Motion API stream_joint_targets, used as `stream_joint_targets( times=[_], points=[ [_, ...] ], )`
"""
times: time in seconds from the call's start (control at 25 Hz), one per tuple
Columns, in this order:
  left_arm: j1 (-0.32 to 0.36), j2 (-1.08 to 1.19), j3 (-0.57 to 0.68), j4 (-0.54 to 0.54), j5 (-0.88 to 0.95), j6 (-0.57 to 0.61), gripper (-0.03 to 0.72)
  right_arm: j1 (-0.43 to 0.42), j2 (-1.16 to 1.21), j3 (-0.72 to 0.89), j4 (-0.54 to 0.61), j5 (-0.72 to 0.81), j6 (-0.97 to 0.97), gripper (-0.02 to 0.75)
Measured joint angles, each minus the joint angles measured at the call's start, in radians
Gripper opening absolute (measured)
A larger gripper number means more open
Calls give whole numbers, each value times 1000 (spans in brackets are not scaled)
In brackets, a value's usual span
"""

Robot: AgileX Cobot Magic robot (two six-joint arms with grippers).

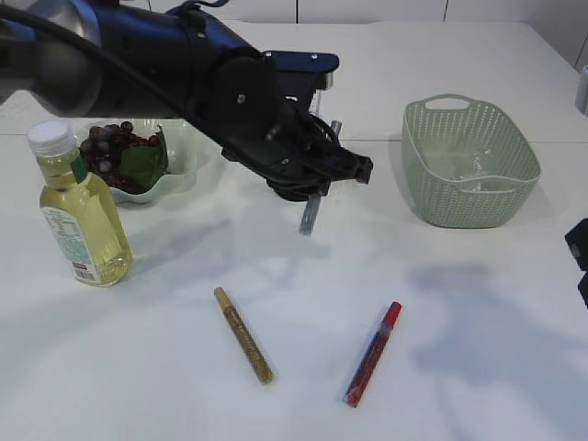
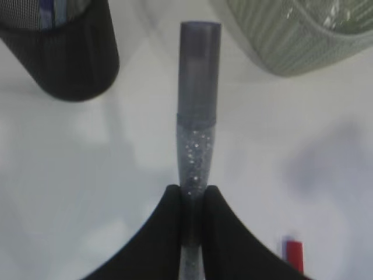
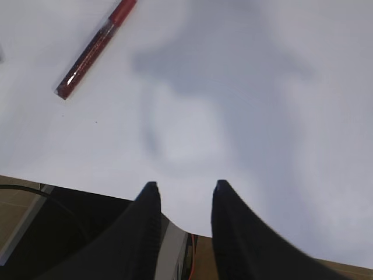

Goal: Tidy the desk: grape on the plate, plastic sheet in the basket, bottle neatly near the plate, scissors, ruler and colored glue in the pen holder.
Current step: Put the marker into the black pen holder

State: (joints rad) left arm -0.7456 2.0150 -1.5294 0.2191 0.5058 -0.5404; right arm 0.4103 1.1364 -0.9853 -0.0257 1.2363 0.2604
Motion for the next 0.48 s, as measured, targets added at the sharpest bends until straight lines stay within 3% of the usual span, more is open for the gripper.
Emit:
stream_joint_targets(
  times=[0.48],
  points=[
    [124,-7,0,83,-350,1,48,0,0,0,-15,0,0,255]
  ],
)
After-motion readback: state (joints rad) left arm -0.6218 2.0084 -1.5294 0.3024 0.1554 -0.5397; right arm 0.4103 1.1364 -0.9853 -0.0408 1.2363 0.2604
